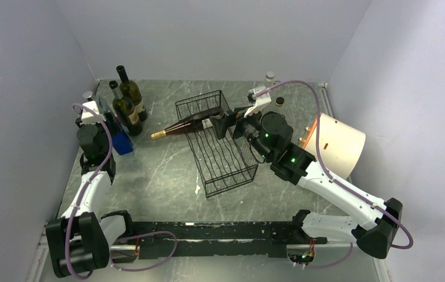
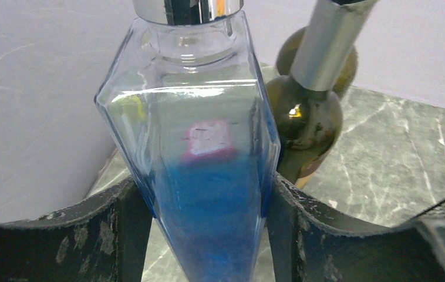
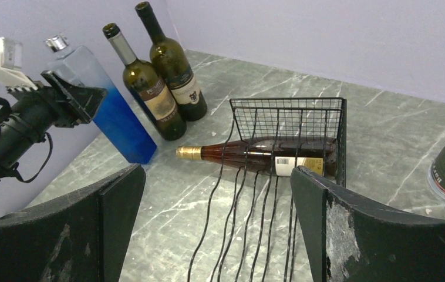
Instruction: Take the wine bottle off the wine rack
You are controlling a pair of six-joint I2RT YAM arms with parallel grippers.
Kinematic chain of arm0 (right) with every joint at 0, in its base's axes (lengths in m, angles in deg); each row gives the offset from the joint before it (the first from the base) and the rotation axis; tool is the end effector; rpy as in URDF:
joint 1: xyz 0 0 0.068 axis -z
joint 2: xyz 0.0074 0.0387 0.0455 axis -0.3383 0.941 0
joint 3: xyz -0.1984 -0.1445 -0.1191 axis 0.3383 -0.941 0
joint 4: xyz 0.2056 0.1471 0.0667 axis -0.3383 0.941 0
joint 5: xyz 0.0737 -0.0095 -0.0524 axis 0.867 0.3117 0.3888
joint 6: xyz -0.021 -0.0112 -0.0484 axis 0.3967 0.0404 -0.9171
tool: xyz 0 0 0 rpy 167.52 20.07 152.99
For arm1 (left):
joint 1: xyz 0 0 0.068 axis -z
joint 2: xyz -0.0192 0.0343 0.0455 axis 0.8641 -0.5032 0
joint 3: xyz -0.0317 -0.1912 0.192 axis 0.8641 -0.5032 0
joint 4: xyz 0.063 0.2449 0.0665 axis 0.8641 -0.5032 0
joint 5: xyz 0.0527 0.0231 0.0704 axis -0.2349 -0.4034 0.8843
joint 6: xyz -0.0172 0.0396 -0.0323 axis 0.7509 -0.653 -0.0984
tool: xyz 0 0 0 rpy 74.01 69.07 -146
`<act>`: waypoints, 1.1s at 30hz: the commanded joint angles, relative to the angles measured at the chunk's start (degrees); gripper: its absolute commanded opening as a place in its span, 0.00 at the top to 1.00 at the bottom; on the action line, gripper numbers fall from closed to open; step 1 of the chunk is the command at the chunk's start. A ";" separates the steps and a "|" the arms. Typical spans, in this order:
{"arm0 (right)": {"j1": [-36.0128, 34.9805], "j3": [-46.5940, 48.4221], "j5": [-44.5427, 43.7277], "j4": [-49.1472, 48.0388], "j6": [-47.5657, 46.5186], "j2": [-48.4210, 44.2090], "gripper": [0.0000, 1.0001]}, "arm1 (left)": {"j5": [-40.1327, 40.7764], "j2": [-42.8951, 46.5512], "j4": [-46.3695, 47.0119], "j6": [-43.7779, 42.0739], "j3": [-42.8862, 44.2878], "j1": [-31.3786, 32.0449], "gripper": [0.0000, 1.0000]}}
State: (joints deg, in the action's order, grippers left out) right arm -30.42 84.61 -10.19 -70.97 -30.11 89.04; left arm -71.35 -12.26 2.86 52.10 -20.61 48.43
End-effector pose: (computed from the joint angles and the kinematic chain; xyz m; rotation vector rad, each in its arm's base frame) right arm 0.1693 0.1882 0.3937 -0.2991 1.5905 0.6475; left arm 0.2281 0.0498 0.2593 -0.3104 1.5814 0.1819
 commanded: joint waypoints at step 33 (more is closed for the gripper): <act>0.36 1.54 4.78 3.42 3.73 3.00 0.00 | -9.22 10.11 -2.51 -1.98 8.43 4.14 0.00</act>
State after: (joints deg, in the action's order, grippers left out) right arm -30.42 83.80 -6.32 -69.96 -26.76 90.96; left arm -79.92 -4.78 4.48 52.50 -16.08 49.94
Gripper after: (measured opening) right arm 0.997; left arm 0.997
